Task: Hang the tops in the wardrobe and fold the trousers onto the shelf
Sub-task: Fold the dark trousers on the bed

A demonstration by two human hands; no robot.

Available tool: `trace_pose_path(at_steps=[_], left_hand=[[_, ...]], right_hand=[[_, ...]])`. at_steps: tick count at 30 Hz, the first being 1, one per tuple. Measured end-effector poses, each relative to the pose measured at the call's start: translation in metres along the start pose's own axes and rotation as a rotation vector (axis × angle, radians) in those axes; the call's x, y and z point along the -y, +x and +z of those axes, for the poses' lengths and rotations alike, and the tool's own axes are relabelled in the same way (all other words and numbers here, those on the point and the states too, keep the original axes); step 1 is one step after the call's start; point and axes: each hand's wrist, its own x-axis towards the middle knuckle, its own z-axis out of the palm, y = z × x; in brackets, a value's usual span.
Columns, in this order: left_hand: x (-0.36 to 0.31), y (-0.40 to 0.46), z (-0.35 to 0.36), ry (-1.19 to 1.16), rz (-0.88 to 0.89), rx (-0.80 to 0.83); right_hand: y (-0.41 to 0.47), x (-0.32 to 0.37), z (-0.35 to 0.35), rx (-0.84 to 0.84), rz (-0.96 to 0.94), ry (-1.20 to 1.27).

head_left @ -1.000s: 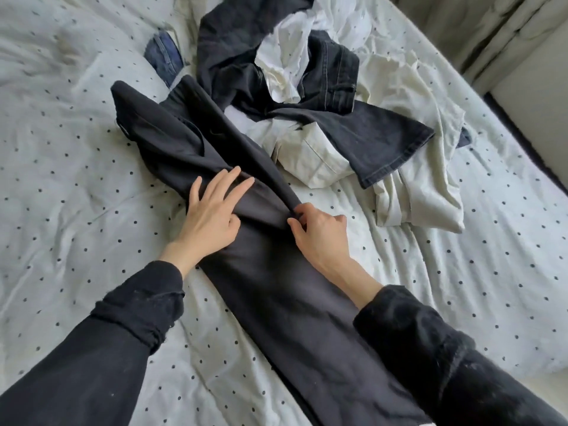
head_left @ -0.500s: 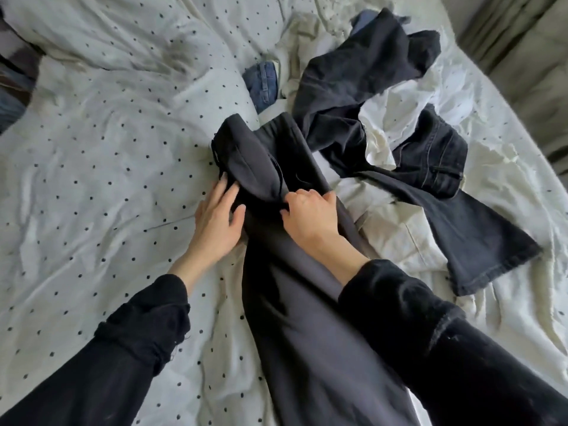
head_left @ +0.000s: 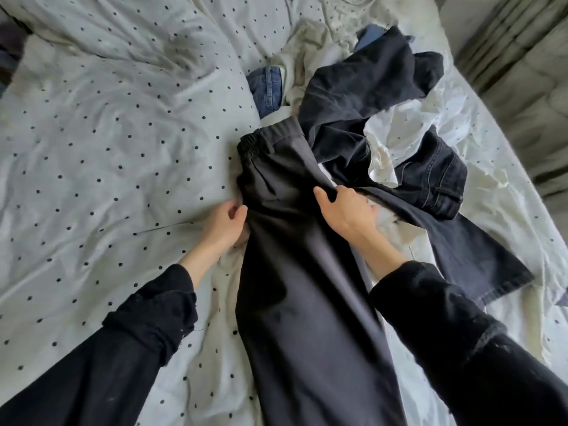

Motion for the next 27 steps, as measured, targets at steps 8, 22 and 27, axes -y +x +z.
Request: trace_pose_path(at_steps=[8,22,27], left_hand=[[-0.013,0.008,0.006,-0.368,-0.369,0.232],[-0.015,-0.016,-0.019,-0.706,-0.440,0.373],[-0.035,-0.004,-0.009,-0.721,-0.475,0.468]], right_hand=[[0.009,0.014,-0.011,0.106,0.046,0.144],[-0.019,0.008,-0.051,0.355,-0.028,0.973],[-0.012,-0.010,-0.060,0.336,0.012,0.793]])
